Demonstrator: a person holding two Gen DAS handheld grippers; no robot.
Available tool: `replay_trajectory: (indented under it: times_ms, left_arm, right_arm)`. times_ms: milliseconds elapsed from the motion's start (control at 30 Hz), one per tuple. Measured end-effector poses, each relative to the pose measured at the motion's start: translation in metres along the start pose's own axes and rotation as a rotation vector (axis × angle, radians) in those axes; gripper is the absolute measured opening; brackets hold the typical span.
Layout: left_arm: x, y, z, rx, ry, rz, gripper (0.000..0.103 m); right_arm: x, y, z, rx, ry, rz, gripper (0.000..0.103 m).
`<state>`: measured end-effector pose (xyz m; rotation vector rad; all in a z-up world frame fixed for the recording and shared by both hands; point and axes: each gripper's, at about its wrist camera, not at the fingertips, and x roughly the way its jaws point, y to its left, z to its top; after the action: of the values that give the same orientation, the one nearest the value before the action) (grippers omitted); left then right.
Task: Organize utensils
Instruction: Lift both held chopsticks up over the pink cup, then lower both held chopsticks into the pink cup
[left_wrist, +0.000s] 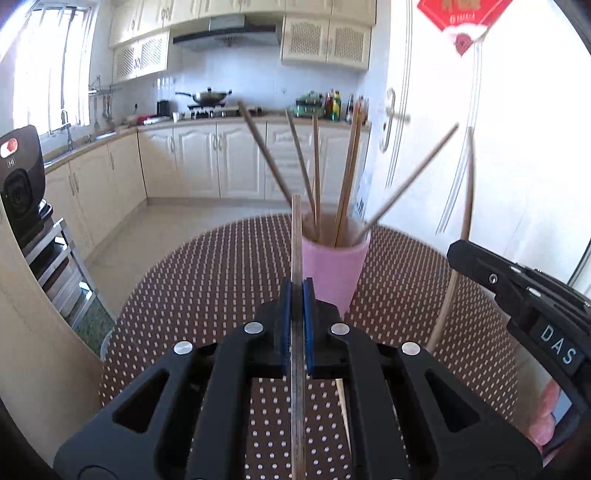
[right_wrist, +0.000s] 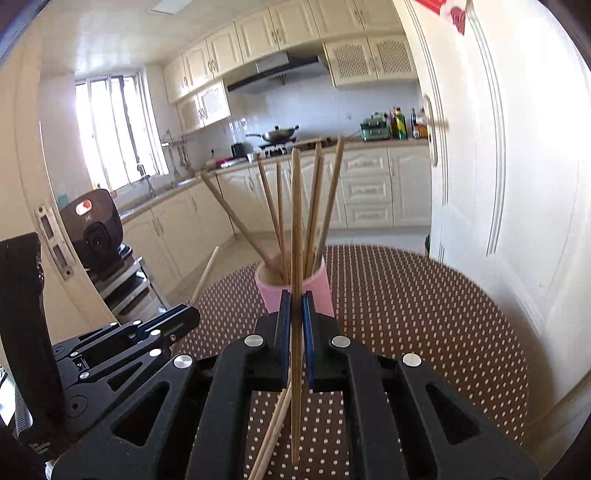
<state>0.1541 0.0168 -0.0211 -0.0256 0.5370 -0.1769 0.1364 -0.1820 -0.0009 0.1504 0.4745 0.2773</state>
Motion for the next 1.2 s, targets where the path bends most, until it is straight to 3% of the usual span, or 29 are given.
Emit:
replay_trajectory:
  times_ms: [533,1000,1200]
  left_arm:
    - [-0.019,0.012,0.039,-0.109,-0.117,-0.064,0.007]
    - [-0.031,0.005,0.083,-0.095,-0.249,-0.094,0.007]
    - [-0.028,-0.008,0.089,-0.003,-0.302,-0.113,0.007]
  right_arm:
    - [-0.017,0.012,0.029,-0.054,-0.141,0.009,0.005]
    - [-0.022,0.014,0.057,-0.057,-0.216,0.032,0.005]
    - [-0.022,0.016,0.058,-0.091,-0.225,0.05,0.005]
